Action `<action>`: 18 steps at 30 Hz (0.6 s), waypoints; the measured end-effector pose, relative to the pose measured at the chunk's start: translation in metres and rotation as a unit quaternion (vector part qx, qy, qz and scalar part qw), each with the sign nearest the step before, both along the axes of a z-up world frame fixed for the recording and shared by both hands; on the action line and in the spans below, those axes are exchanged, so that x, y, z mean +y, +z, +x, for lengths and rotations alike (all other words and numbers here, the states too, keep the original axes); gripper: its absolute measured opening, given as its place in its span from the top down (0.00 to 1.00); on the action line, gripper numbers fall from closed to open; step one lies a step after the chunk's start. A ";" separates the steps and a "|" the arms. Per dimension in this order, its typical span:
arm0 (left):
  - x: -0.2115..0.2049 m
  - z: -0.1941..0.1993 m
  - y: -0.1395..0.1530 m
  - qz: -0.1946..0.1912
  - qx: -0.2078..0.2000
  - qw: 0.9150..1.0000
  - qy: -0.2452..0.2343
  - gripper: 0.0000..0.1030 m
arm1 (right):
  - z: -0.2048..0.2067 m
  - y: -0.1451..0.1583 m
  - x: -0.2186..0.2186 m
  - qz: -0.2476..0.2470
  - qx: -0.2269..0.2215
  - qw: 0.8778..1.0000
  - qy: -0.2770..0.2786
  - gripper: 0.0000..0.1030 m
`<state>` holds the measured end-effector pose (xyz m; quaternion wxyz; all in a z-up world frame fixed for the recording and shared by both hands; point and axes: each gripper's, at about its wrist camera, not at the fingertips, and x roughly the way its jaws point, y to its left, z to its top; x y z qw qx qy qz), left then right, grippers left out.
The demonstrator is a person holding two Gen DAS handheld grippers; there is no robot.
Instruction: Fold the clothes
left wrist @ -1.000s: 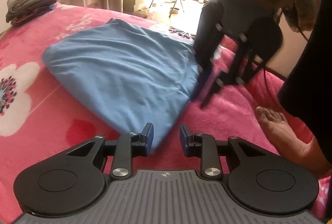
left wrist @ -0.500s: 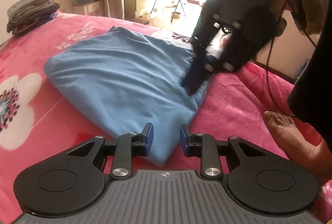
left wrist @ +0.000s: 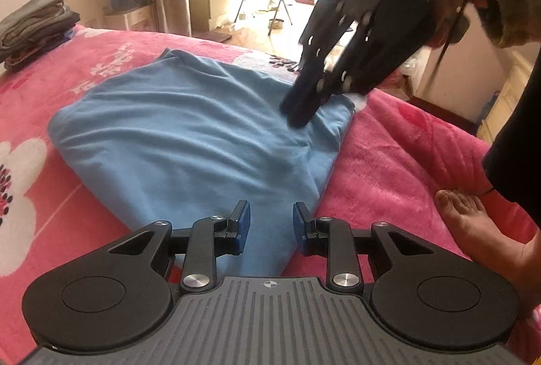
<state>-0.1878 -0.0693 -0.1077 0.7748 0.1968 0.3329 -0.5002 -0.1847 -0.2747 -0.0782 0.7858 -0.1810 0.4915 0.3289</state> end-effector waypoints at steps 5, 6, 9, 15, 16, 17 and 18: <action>0.000 0.002 -0.002 0.003 0.001 1.000 0.003 0.74 | -0.031 -0.023 0.002 -0.082 0.074 0.992 0.068 0.88; 0.001 0.003 -0.002 0.005 0.002 1.000 0.005 0.74 | -0.032 -0.016 0.002 -0.085 0.068 0.992 0.069 0.88; 0.001 0.005 -0.005 0.013 0.003 1.000 0.006 0.74 | -0.030 0.001 0.012 -0.068 0.028 0.995 0.071 0.88; 0.002 0.005 -0.010 0.023 0.003 1.000 0.007 0.74 | -0.023 -0.015 0.035 -0.034 0.008 0.995 0.088 0.88; 0.003 0.005 -0.010 0.022 0.004 1.000 0.008 0.74 | -0.027 -0.022 0.032 -0.057 0.025 0.993 0.103 0.88; 0.004 0.005 -0.010 0.020 0.004 1.000 0.010 0.74 | -0.032 -0.028 0.028 -0.082 0.042 0.989 0.120 0.88; 0.005 0.006 -0.009 0.019 0.005 1.000 0.011 0.74 | -0.036 -0.027 0.026 -0.099 0.058 0.985 0.128 0.89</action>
